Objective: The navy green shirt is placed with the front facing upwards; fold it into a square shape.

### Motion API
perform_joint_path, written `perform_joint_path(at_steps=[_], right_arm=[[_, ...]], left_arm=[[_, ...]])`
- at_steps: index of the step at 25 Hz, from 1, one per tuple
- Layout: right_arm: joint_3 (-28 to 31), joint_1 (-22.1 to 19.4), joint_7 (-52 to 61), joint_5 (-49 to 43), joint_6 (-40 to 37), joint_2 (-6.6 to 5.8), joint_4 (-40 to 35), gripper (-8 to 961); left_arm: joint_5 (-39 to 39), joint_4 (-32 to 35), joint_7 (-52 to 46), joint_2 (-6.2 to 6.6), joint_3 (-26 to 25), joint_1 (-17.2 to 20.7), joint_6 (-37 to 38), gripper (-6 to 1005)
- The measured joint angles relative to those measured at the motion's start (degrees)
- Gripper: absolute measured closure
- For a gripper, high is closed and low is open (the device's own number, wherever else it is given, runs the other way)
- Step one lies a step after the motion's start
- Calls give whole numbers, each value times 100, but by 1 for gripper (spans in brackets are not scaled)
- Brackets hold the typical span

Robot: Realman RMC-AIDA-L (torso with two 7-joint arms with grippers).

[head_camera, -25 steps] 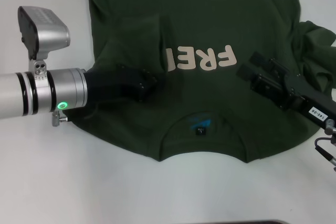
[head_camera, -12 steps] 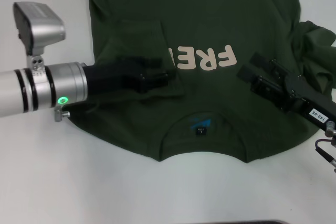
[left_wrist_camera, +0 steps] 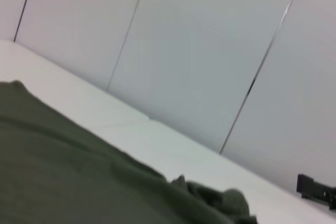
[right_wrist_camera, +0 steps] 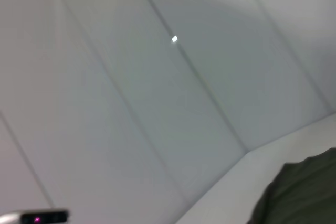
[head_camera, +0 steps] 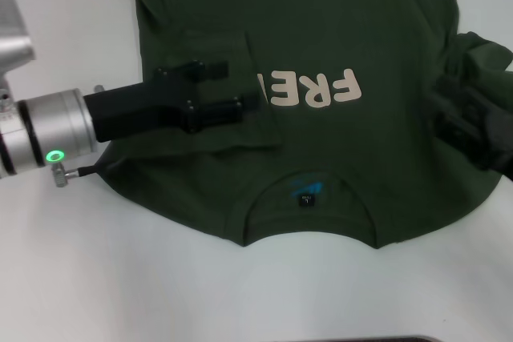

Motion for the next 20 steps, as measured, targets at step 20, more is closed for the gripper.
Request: perform_joint_path(at_steps=[20], right_arm=[[1258,-1164,2448,93,802,-262,-2203,42]], left_arm=[[-154,-339,-24,-42,-237,-54,98,125]])
